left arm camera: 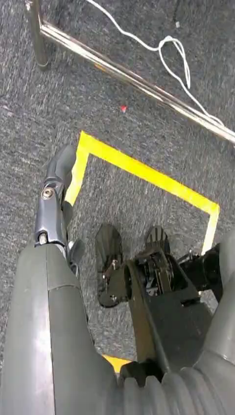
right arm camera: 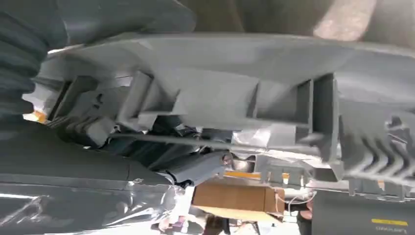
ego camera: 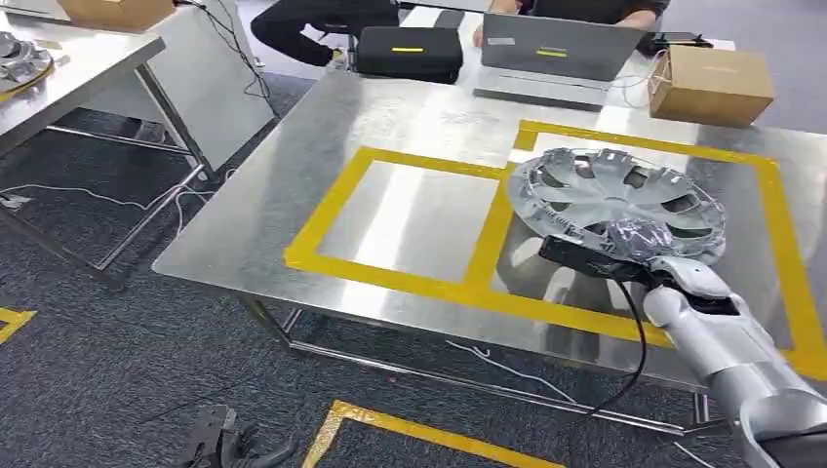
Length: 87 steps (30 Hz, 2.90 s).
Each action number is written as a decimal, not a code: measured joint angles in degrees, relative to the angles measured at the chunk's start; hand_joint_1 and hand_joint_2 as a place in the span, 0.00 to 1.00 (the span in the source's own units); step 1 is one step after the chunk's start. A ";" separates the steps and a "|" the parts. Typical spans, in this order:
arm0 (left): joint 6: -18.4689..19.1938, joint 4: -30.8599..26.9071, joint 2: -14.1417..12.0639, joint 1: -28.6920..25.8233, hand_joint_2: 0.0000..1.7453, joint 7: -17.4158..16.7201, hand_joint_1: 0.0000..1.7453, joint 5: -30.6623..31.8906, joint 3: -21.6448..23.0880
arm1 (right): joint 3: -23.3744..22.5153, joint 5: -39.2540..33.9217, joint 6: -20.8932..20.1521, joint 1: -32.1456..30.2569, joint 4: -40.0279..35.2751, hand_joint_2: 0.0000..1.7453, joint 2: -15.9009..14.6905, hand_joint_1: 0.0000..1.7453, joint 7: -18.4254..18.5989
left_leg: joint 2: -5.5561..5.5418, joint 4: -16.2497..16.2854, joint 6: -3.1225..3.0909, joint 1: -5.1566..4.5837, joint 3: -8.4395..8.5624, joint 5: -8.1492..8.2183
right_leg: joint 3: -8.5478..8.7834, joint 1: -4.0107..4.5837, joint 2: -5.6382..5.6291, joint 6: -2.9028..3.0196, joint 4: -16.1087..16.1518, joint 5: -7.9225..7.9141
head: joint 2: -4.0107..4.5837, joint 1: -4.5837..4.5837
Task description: Take the parts from the cabinet and place them on the table.
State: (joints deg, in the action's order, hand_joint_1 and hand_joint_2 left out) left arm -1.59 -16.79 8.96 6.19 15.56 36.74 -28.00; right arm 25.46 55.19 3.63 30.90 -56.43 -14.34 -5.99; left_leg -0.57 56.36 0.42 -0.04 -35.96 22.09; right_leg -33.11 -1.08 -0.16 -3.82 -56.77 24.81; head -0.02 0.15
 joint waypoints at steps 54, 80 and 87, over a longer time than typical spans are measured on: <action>-0.92 0.00 -0.48 -1.24 0.00 0.92 0.00 -1.40 -0.46 | -1.88 -2.53 -2.29 -3.59 -10.19 1.00 -0.02 0.00 4.17 | -0.01 0.00 0.00 0.00 -0.07 -0.01 | -0.05 0.00 0.06 0.05 0.00 0.06 | 0.00 0.00; -2.97 -0.04 -0.70 -4.12 0.00 3.08 0.00 -4.30 -7.15 | -11.96 -19.80 3.98 -24.35 -45.90 0.00 0.31 0.00 0.20 | -0.08 -0.23 -2.00 -0.21 0.27 0.13 | -3.24 -0.61 0.32 -1.35 -9.87 7.79 | 0.00 0.39; -2.97 -0.07 -0.50 -4.09 0.00 3.08 0.00 -4.31 -7.45 | -12.15 -19.80 3.96 -24.94 -46.40 0.00 0.31 0.00 0.15 | -0.20 0.05 -0.49 0.18 -0.41 -0.93 | 4.29 -1.05 0.29 -2.09 0.06 4.55 | 0.00 0.44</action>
State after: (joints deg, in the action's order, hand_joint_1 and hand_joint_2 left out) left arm -4.57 -16.85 8.46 2.10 18.64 32.44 -35.45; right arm 13.31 35.39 7.58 5.95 -102.84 -14.03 -5.84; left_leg -0.78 56.41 -0.07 0.14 -36.37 21.16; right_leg -28.83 -2.14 0.13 -5.91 -56.71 29.37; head -0.02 0.59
